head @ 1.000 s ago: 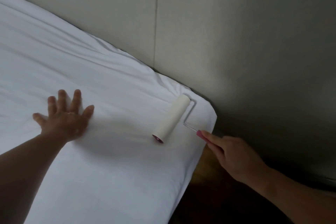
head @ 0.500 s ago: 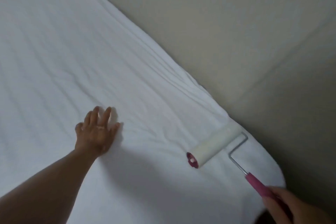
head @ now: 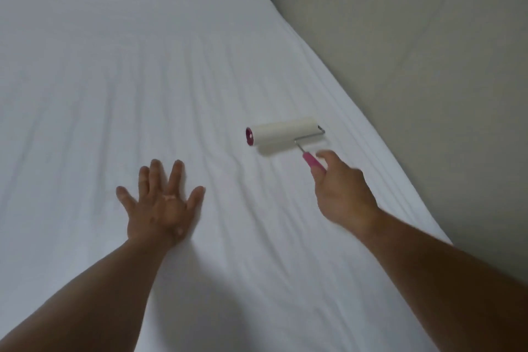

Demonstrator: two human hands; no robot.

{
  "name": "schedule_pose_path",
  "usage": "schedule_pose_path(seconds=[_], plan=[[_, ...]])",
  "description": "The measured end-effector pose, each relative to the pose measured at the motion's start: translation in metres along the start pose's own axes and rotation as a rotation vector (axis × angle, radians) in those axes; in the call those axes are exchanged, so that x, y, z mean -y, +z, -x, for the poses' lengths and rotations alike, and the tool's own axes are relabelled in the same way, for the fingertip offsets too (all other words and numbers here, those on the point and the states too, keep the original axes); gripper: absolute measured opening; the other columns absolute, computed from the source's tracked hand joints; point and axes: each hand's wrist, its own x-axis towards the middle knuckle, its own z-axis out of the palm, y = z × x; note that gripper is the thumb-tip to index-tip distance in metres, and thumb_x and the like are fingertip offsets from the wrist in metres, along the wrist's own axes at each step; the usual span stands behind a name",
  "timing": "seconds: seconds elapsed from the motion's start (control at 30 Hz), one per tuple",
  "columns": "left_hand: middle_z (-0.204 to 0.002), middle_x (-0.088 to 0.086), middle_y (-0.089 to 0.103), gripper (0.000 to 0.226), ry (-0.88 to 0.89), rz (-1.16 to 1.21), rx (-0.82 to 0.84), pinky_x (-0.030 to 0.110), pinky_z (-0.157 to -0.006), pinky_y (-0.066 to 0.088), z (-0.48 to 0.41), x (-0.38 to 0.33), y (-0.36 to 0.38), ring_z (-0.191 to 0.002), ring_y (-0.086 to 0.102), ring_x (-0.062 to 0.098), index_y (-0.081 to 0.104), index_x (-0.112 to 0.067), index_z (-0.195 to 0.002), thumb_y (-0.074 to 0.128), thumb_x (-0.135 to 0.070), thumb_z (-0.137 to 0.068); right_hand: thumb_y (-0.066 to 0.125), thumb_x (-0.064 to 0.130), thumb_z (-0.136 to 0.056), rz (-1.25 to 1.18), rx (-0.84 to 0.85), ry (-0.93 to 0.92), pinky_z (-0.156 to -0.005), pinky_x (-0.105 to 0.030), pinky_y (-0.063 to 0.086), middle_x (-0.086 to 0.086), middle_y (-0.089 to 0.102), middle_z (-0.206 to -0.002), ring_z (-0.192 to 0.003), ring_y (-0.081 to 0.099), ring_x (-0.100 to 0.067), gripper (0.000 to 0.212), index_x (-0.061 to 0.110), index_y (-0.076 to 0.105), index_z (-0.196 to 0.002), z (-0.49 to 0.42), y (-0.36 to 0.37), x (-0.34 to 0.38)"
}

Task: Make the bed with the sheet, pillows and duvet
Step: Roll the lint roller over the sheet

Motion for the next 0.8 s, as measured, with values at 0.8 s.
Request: schedule_pose_path(seconds=[0.8], plan=[[-0.167,0.007,-0.002,0.079,-0.032,-0.064,-0.058,0.071,-0.114,-0.004,-0.024,-0.005,0.039,-0.152,-0.008,0.030,-0.005,-0.035,-0.158,-0.003,-0.076,-0.090,0.042,0.014,-0.097,0.288,0.059,-0.204,-0.066,-0.032,0.036,0.003,0.040,-0.085,-0.083,0.041,-0.029,0.034,0.025,0.052,-0.128,-0.109,0.060,0.031]])
